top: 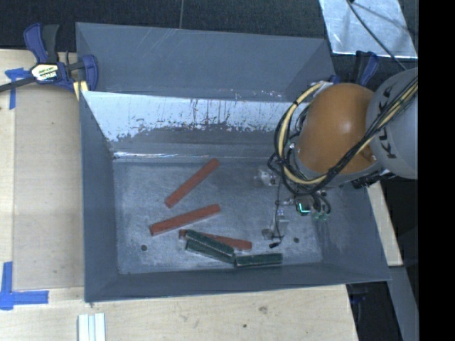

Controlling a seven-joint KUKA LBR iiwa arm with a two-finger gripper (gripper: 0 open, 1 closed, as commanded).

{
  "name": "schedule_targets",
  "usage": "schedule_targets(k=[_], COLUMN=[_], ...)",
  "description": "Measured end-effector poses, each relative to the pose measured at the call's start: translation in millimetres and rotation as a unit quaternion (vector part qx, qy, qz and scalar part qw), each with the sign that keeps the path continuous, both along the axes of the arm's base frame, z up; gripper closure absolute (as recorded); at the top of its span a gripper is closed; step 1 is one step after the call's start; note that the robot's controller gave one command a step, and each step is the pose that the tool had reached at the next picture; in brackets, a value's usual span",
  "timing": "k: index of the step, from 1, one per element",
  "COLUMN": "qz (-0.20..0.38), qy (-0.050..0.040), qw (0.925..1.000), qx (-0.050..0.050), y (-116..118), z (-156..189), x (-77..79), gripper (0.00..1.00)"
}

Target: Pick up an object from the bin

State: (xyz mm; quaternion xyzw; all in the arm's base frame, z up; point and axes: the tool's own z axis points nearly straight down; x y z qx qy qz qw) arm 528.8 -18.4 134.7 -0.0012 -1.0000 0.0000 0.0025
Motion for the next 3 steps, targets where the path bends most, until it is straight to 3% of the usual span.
schedule_targets(k=[1, 2, 3], qz=[0.092, 0.147, 0.146], qy=[-0.0016, -0.0046, -0.0044], qw=[0.9958, 0.9892, 0.9893], qx=[0.000, 0.001, 0.001], y=[66.1, 137.7, 136.8], z=[-60.5, -57.9, -58.0], x=[10.0, 29.9, 29.8], gripper=[0.00, 0.00, 1.00])
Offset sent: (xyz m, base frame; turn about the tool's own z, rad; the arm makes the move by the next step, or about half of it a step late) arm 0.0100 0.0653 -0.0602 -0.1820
